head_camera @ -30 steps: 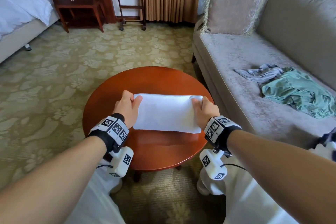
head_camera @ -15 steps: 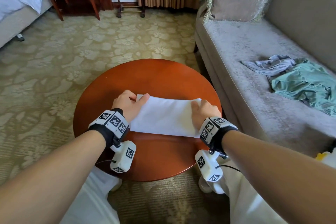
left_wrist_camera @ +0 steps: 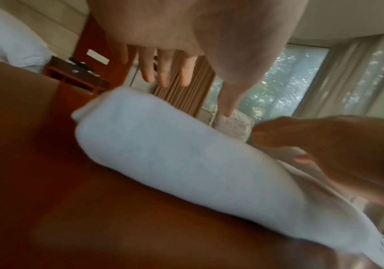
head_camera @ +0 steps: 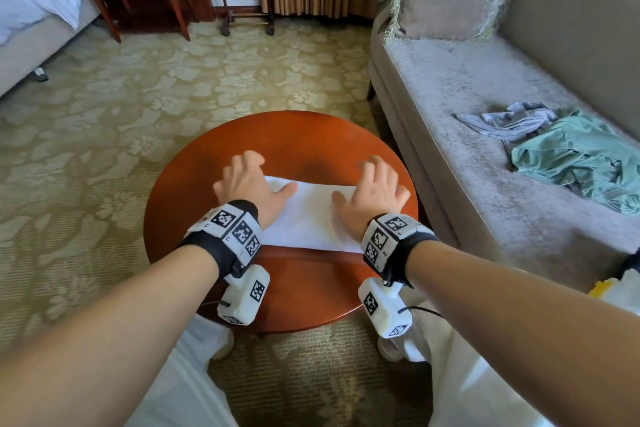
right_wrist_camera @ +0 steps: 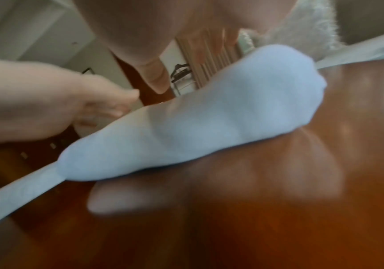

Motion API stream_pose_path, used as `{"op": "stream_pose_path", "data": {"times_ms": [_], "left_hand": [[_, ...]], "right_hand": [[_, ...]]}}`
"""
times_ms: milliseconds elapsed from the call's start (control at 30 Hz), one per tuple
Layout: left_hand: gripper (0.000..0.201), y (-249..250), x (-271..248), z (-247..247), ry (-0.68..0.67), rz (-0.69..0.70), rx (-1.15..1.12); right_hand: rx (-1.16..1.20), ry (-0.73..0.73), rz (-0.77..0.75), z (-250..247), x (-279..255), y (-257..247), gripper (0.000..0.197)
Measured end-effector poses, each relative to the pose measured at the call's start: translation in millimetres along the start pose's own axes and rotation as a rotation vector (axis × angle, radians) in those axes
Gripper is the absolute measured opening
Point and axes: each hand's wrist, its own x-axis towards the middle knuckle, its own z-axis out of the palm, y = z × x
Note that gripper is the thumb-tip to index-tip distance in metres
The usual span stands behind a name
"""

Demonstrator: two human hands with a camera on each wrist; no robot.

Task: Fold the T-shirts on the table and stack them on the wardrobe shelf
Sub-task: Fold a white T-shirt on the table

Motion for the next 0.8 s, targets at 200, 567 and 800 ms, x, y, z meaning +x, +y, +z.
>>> {"op": "stream_pose_path", "data": {"times_ms": [200,567,800], "left_hand": [[0.065,12,-11,27,-0.456,0.146,0.311],[0.070,-2,-4,30,-0.598,0.016,0.300],[0.103,14,-13,20,-0.351,-0.319,0.305]], "right_hand": [[-0.181,-0.409,-0.166,21,-12,2,0.070],[-0.052,-0.446,0.319,15,-8,17,0.075],[0.065,-0.369,0.800,-4,-4,13,0.124]]}}
